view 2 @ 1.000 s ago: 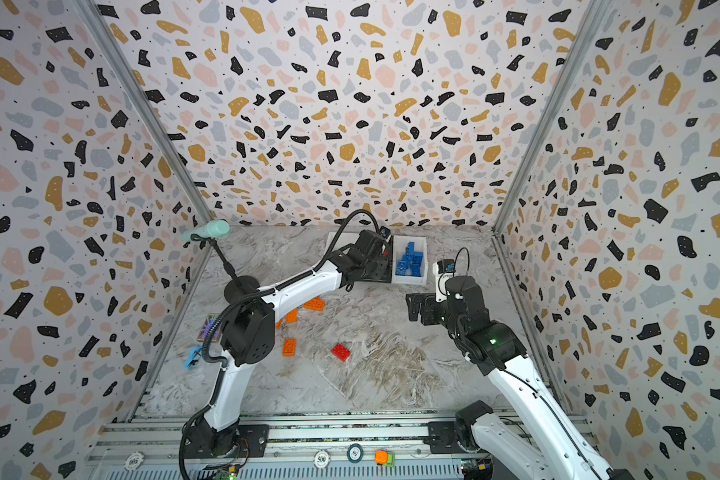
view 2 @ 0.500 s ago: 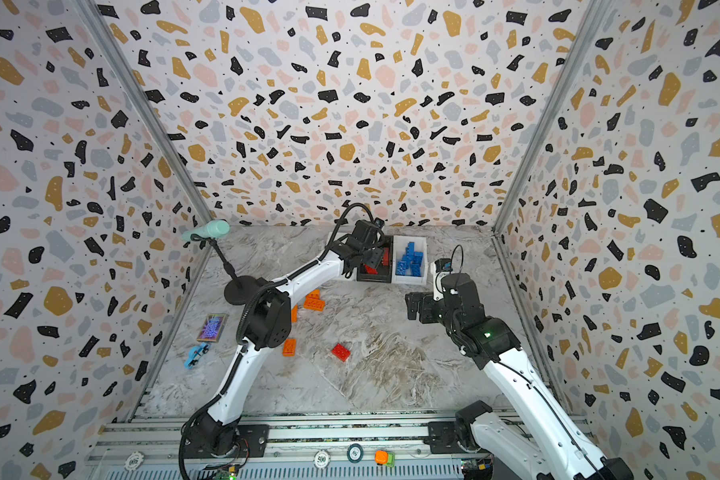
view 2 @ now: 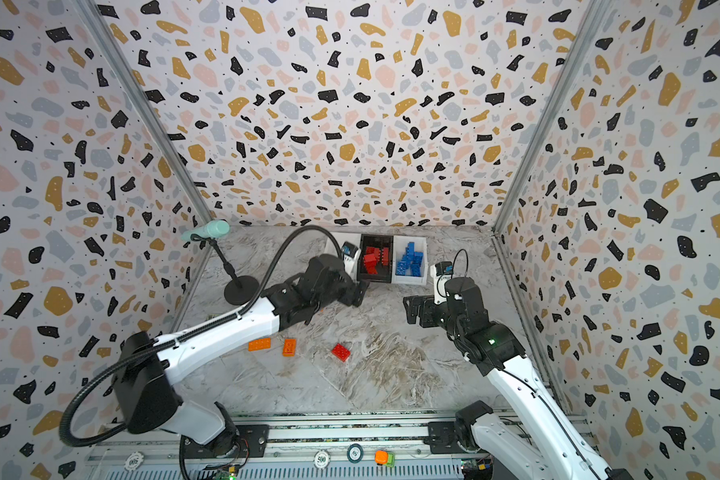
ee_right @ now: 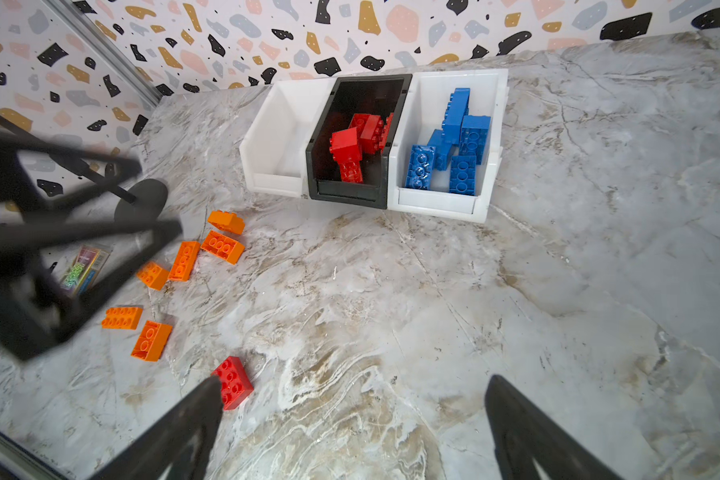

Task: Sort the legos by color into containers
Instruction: 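Return the left gripper to the last red brick and grasp it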

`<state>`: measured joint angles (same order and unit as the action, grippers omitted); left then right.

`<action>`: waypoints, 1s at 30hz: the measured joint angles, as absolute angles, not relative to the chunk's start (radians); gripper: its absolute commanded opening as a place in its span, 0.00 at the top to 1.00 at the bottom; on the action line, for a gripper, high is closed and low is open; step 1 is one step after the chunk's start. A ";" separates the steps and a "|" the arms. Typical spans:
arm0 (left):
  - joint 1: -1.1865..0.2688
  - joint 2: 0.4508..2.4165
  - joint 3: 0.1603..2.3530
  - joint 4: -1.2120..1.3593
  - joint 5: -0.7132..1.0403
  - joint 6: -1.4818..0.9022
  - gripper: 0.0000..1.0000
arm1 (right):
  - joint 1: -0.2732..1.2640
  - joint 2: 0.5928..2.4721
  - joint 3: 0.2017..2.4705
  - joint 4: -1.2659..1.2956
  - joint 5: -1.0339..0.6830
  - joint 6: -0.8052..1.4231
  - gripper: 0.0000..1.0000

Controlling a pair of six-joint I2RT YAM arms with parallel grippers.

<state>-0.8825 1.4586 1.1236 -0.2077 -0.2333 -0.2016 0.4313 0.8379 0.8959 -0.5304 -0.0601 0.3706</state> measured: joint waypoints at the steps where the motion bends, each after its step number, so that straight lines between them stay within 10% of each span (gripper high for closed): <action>1: -0.908 1.413 1.038 -0.212 -0.235 -0.219 0.10 | 0.431 0.838 0.896 -0.530 -0.065 0.371 0.01; 8: -0.995 1.206 0.676 -0.276 -0.268 -0.316 0.07 | 0.432 0.837 0.898 -0.541 -0.085 0.380 0.01; 30: -1.033 1.504 0.686 -0.119 -0.296 -0.333 0.07 | 0.456 0.793 0.907 -0.609 -0.052 0.427 0.01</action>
<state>-1.0328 1.5043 0.6861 -0.1188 -0.2962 -0.3332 0.4564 0.7925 0.9070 -0.6090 -0.0517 0.4267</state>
